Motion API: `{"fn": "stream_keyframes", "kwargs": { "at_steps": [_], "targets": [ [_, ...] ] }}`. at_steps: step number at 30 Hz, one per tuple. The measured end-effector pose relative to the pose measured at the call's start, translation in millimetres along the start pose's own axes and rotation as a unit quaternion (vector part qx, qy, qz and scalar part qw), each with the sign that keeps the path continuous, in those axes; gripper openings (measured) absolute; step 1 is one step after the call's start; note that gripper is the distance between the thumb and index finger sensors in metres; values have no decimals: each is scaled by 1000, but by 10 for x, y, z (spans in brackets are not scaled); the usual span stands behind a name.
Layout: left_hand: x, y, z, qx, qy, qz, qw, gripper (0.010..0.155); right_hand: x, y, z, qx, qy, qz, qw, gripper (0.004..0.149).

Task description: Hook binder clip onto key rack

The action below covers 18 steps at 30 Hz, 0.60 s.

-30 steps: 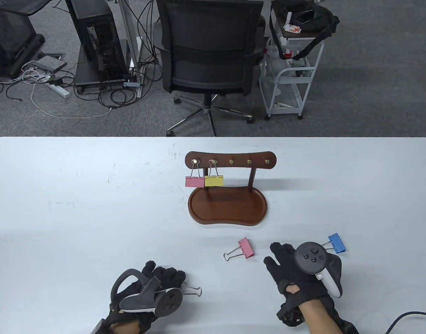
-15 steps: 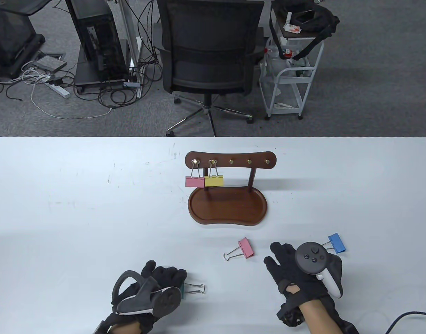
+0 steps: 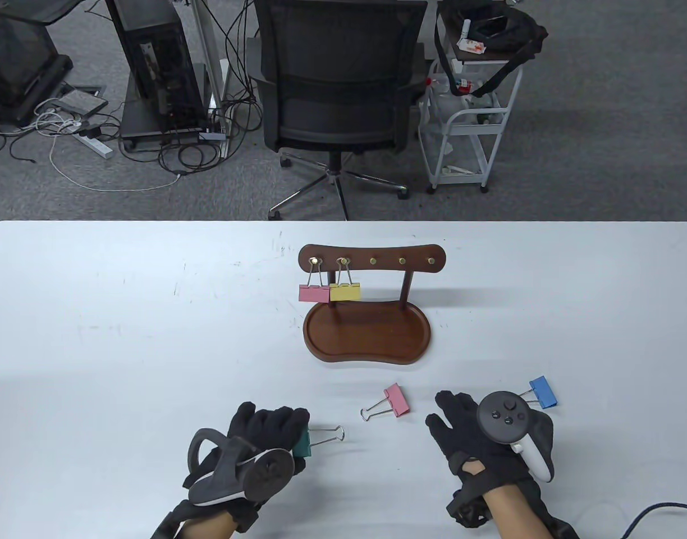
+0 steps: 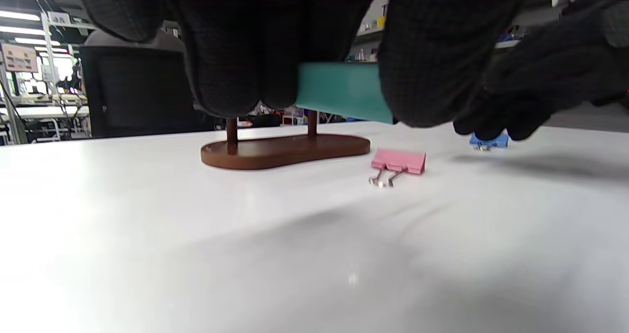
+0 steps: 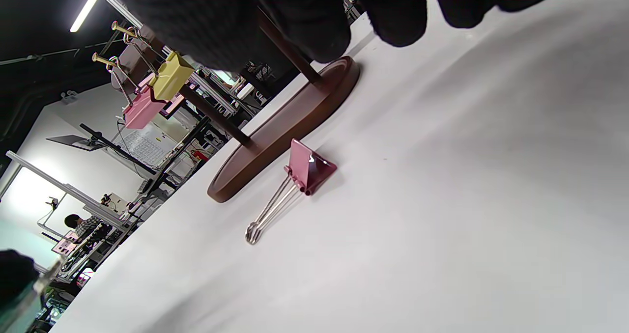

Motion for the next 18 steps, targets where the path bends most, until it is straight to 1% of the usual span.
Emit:
{"fn": "stream_keyframes", "kwargs": {
  "at_steps": [9,14,18],
  "targets": [
    [-107,-55,-460,5,-70,-41,997,83,3,-2,0,-3,0,3,1000,70],
    [-219,-18,-780,38,-108,-81,990,82,3,-3,2,-6,0,5,1000,70],
    [-298,24,-988,67,-134,-113,982,82,2,-3,0,-6,0,5,1000,70]
  ]
}}
Point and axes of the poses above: the tracker on the back of each hand, its own y axis roughly to the little-finger side, its own x axis roughly from the fingertips to the wrist, z = x × y, the point moved 3 cm from there along -x, roughly from the wrist to the fingertips, and after that the axes turned 12 degrees about y, right-handed, at the moved point
